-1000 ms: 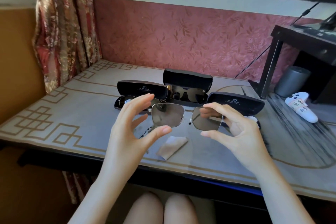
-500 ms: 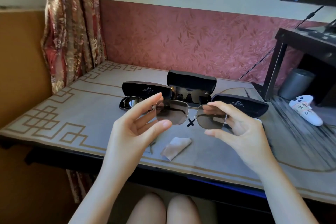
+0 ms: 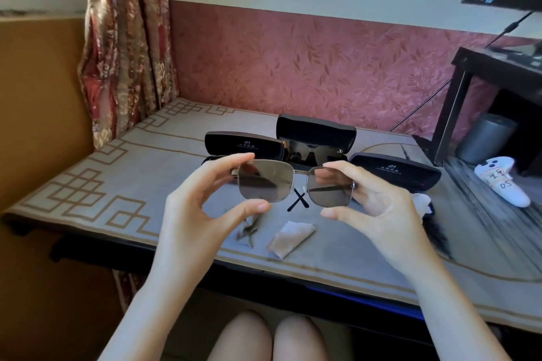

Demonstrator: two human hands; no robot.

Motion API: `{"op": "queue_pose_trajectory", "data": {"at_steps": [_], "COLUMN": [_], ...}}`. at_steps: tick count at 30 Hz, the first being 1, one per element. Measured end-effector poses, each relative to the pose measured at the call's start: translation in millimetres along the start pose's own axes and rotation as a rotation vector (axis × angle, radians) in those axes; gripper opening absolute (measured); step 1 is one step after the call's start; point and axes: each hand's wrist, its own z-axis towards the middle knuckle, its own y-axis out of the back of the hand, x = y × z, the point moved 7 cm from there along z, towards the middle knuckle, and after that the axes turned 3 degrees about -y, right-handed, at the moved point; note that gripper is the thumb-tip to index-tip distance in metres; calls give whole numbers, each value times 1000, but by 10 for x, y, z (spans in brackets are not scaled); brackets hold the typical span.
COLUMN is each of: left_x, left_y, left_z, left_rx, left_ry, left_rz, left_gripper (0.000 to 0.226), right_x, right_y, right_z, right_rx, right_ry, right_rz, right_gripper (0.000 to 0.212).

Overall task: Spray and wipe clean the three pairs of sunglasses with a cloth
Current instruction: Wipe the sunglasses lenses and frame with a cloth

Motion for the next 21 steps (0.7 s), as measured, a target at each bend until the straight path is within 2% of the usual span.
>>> {"op": "queue_pose_trajectory", "data": {"at_steps": [5,11,14,18,21], "left_x": [-63,127,231,268,252], "left_y": [265,496,519,566,582], "left_z": [62,47,44,56,49], "left_rx": [-40,-87,-58,-48,-70], "left_ry": [-143,-123,-85,-125,-172], "left_rz": [47,73,114,194,246], "left_gripper": [51,51,54,52,51], "right_x": [128,108,57,1,-63], "right_y": [-198,-452,-536,-588,-637], "right_z": [194,386,434,502,521], "right_rx": [55,145,182,195,235], "right_ry": [32,39,31,39,2], "right_rz": [-15,-84,-70,-107,-137], "right_gripper": [54,55,53,53,64]}}
